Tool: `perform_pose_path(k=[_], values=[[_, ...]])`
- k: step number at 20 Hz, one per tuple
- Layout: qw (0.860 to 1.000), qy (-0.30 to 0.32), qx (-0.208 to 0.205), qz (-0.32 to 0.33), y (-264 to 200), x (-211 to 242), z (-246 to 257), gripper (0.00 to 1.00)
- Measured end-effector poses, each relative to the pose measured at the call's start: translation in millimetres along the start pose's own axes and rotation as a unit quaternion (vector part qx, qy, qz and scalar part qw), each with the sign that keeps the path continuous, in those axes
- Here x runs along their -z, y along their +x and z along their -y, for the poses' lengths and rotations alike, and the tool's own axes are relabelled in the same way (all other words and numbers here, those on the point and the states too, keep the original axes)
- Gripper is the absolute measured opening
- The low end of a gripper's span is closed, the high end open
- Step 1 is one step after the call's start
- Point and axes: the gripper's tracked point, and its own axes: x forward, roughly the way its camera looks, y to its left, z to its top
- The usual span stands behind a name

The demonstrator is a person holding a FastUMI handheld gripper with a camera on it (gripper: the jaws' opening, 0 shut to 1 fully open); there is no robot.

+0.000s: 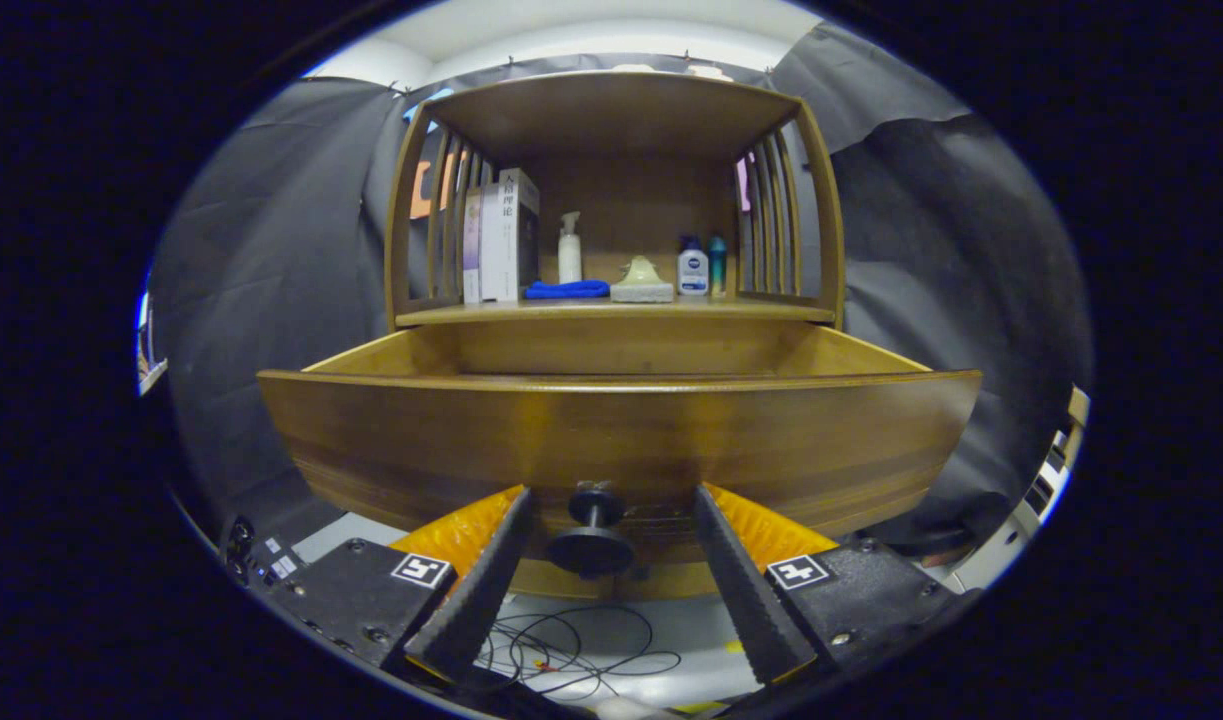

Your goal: Pull open the drawer, take out the items inside it, and place them on the countertop above the cabinet.

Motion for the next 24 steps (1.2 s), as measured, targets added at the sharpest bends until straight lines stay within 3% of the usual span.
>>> perform_pose_path(k=[5,15,24], values=[[1.0,-0.009,0.023,0.009,5.8,0.2,-2.6,1.0],[1.0,-0.003,0.008,0.015,21.1,-6.1,-1.6,0.99],[1.0,-0.013,0.002,0.013,66.5,-24.5,2.4,0.99]])
